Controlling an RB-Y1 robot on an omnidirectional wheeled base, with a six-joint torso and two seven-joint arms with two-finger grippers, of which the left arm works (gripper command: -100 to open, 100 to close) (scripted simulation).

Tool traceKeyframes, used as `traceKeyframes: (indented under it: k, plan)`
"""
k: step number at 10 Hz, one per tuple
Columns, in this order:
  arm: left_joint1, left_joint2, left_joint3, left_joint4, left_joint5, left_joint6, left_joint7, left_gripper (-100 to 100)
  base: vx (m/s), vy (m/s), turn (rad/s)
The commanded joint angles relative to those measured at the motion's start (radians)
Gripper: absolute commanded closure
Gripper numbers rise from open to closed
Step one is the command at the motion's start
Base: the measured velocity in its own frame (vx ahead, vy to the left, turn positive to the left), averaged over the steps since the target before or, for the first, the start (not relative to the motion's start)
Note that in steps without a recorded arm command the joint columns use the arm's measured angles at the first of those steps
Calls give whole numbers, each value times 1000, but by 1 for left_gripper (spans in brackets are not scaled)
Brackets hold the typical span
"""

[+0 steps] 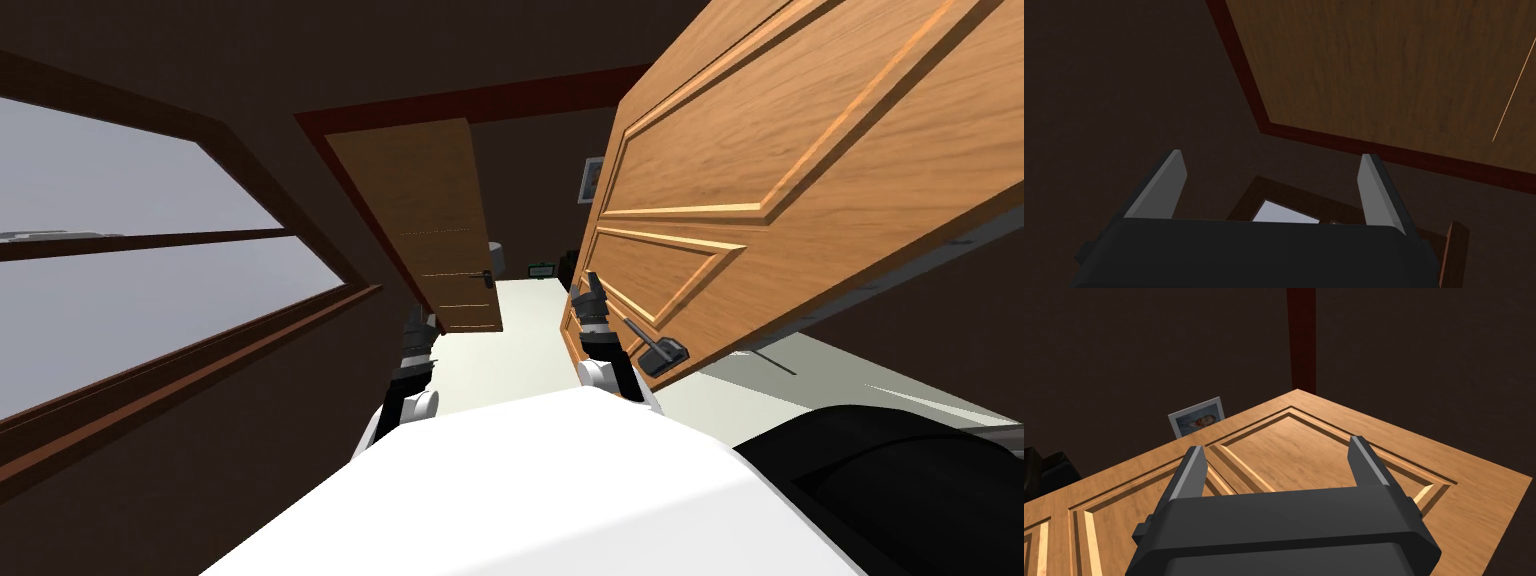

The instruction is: Pull the door open

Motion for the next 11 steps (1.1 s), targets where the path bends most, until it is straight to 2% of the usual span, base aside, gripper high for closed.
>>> traceKeyframes:
  k: [1,11]
  plan:
    - [-18,8,3,35,5,2,9,-100,99,-8,-53]
    - [-114,57,13,245,34,21,62,-100,97,0,-61]
